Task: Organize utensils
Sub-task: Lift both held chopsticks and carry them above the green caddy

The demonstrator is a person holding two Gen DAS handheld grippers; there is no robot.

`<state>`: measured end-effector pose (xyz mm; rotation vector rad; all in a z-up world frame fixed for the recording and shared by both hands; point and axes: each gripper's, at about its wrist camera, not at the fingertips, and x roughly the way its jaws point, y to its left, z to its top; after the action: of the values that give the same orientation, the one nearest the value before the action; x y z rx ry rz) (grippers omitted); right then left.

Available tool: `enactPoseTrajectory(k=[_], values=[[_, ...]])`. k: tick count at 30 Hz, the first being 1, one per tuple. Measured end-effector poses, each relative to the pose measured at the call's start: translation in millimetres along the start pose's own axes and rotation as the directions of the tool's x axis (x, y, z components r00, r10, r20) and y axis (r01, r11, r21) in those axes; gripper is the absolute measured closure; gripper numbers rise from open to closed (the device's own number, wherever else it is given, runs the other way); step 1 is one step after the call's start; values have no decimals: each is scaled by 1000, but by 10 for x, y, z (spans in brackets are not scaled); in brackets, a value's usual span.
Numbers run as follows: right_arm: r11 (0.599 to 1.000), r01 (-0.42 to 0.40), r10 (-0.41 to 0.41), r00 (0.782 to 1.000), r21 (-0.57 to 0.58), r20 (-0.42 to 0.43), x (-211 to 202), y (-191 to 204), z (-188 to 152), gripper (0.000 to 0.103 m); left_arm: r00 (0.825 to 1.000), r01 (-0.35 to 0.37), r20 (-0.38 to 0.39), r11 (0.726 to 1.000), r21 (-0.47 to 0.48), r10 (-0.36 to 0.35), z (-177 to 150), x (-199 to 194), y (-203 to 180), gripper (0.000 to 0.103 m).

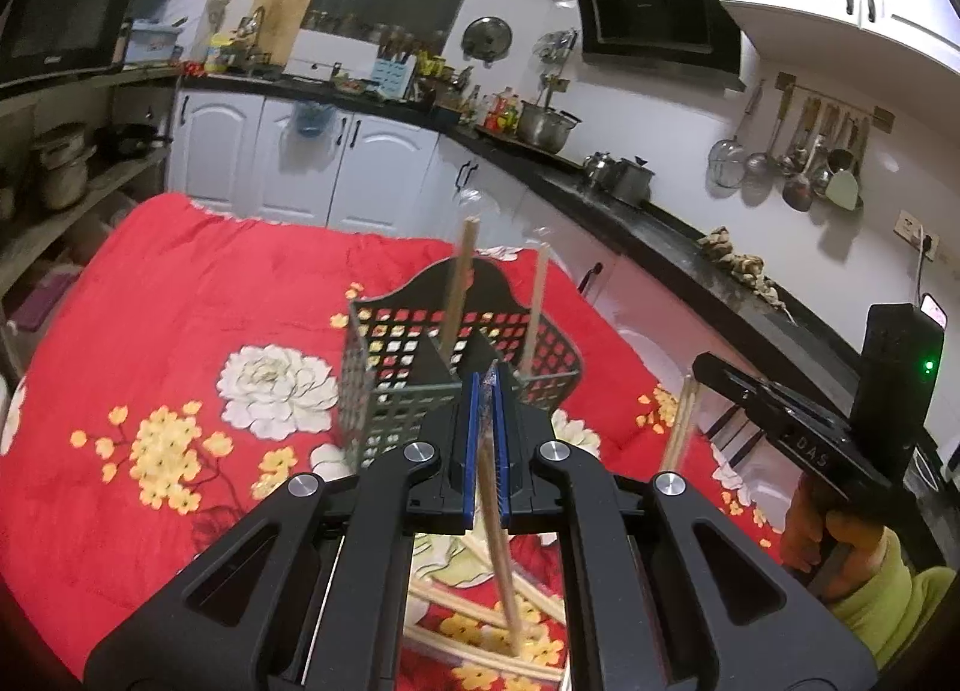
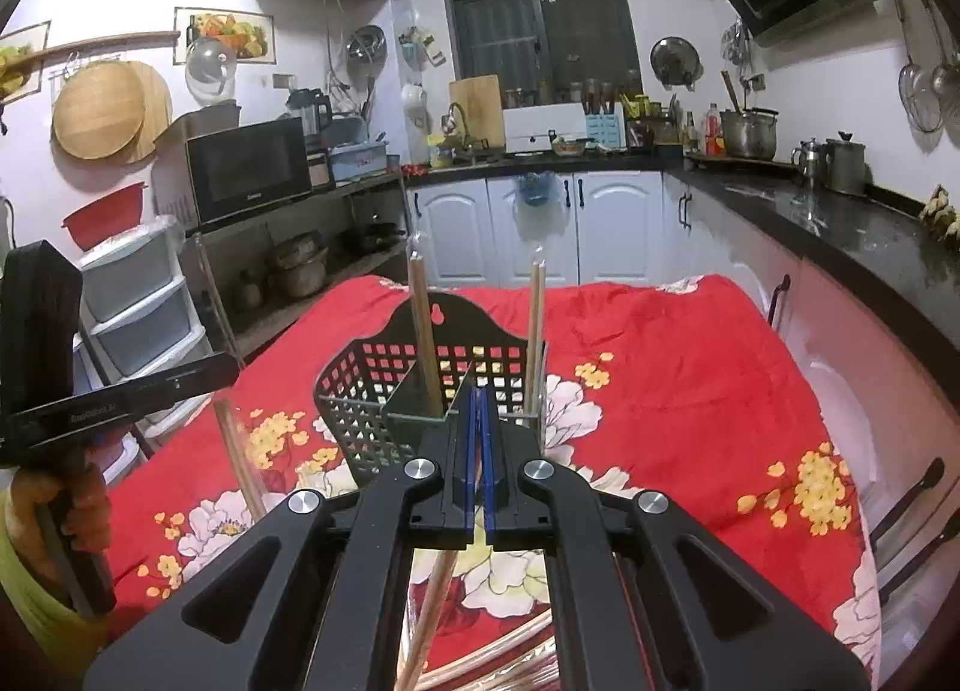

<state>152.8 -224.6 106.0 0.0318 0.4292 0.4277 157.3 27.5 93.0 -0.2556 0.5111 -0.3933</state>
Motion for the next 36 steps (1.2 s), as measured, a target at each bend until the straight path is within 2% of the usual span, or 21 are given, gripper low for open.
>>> enactPoseTrajectory(k=[20, 36], values=[[999, 21, -16, 992, -34, 128, -321, 11, 308, 101, 992, 101, 71, 993, 69, -105, 339, 28, -497, 101], [998, 42, -30, 977, -53, 210, -445, -1, 605, 101, 978, 138, 140, 983, 118, -153, 634, -33, -715, 101]])
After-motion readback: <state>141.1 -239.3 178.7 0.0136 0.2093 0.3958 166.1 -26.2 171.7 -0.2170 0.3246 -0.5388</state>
